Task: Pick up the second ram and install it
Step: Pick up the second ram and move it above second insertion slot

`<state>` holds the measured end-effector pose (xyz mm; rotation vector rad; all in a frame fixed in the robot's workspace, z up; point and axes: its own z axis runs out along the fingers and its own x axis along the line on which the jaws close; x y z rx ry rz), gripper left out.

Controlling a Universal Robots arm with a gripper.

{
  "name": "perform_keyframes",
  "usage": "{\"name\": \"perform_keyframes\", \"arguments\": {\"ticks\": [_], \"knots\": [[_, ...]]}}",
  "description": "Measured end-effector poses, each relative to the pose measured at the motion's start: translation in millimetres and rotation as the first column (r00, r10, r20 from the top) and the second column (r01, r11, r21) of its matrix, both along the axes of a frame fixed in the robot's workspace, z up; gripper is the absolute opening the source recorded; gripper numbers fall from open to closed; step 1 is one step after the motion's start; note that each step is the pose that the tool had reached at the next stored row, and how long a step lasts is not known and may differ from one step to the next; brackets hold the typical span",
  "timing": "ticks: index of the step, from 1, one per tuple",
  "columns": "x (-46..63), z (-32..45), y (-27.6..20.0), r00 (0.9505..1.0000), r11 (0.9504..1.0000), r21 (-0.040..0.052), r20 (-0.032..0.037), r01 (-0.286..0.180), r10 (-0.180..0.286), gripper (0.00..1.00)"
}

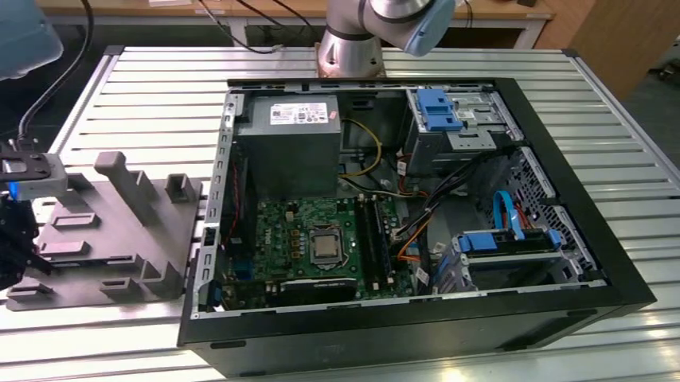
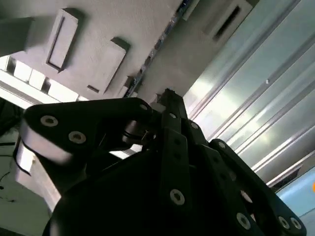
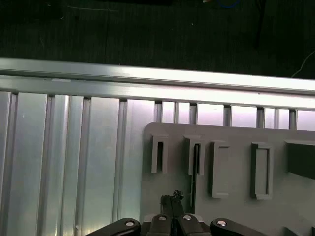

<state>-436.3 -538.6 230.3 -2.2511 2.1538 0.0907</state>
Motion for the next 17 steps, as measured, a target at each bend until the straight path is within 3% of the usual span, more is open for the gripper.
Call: {"name": "perform_keyframes", "arguments": {"ticks": [7,10,17], "knots": [[0.0,31.5,0.0,1.0,1.0,0.0002,0.0001,0.001,-0.001,0.1],[0.1,41.6,0.3,1.0,1.0,0.0001,0.0015,0.007,-0.007,0.1],[0.0,45.2,0.4,1.0,1.0,0.0032,0.0024,0.008,-0.008,0.1]]}}
